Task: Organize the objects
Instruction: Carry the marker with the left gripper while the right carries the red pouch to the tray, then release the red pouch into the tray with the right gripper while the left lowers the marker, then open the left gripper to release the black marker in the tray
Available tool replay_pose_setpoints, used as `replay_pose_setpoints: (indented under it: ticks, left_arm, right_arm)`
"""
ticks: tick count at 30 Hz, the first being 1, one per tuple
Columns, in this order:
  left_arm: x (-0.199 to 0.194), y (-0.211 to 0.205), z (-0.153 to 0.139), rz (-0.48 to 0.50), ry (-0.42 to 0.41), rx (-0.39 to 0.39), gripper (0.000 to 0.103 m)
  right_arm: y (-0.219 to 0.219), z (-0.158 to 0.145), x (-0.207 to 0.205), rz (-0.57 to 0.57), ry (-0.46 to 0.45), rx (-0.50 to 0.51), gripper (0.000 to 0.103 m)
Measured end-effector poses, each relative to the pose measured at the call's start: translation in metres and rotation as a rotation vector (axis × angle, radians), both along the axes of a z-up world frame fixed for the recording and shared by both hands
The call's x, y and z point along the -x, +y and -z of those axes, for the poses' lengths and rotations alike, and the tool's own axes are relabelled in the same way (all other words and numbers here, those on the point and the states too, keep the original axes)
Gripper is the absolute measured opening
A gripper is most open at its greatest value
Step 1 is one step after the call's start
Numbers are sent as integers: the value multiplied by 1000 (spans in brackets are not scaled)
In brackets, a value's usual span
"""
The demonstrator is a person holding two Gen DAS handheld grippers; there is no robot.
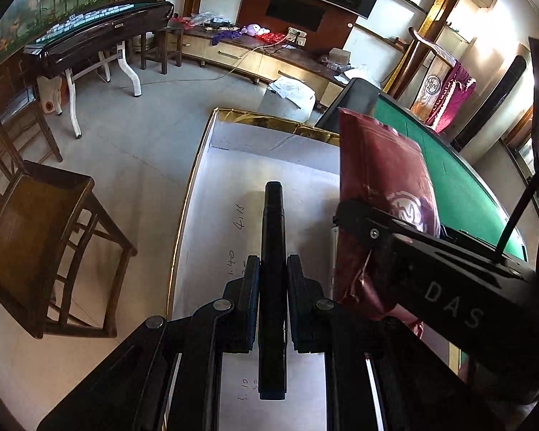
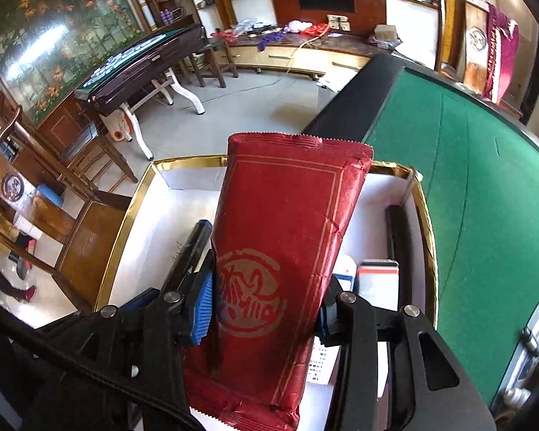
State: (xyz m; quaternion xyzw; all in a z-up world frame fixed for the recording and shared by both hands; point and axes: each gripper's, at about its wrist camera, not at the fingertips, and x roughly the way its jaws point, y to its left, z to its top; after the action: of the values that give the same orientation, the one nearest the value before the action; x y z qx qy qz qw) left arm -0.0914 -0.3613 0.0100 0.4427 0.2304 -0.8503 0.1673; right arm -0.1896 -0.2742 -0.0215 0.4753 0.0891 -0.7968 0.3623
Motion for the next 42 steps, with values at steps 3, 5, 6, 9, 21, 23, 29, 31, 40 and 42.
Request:
replay_pose_setpoints:
  ticks: [3,5,6,9,21,23,29,31,40,42]
  left_arm:
    - [1,2,1,0,-12,19,12]
    - [1,2,1,-1,-16,29,12]
    - [1,1,1,-3,-16,28,12]
    - [-2,-1,0,-21,-22,37,12]
    - [0,0,-1,-6,-17,25,12]
    - [0,-1,-1,-7,-16,21,12]
    - [0,-1,-4,-11,-10,22,12]
    - [-1,-2,-4,-14,-3,12,12]
    - [-2,2,-9,1,26,16,13]
    - [-3,2,-12,-4,38,23,13]
  right_arm:
    - [-4,-1,0,-4,-3,10,43]
    - [-10,0,-1,-2,-6,10,43]
    - [-12,1,-2,-3,-10,12,43]
    - [-16,6,-1,-27,-72,22,43]
    - [-8,1,10,24,-156,47,51]
    - [-6,-4,10,24,-155,69,51]
    - [1,-14,5,30,-136,82,51]
    - [4,-16,3,32,-130,84,51]
    - [48,-23,-14,80,-97,141,51]
    - [64,-27,-24,91,-99,181,51]
